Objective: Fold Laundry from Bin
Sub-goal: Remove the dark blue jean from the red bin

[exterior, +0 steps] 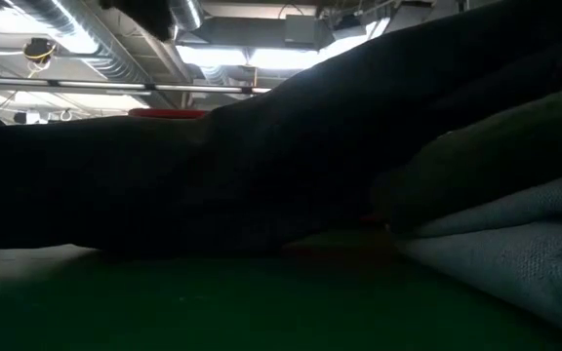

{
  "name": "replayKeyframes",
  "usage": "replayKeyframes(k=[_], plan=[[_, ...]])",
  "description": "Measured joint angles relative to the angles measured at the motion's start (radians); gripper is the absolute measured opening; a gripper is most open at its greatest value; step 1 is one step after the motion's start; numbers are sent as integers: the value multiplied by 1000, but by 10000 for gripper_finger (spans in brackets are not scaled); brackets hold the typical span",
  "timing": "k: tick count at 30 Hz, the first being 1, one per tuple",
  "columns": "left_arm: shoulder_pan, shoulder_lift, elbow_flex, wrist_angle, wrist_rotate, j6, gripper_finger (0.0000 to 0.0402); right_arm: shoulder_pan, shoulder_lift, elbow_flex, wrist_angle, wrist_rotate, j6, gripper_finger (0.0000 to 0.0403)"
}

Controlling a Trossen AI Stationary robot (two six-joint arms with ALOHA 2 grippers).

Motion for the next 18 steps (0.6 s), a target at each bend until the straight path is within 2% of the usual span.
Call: replayKeyframes(k=[8,12,18], plan=[[228,0,0,34,-32,333,124,-146,-51,0,-4,-7,-186,163],[357,0,0,98,-77,553,124,-220,-96,0,0,-9,-220,163],[542,0,0,242,-86,866,124,-311,-142,0,4,-8,-247,163]])
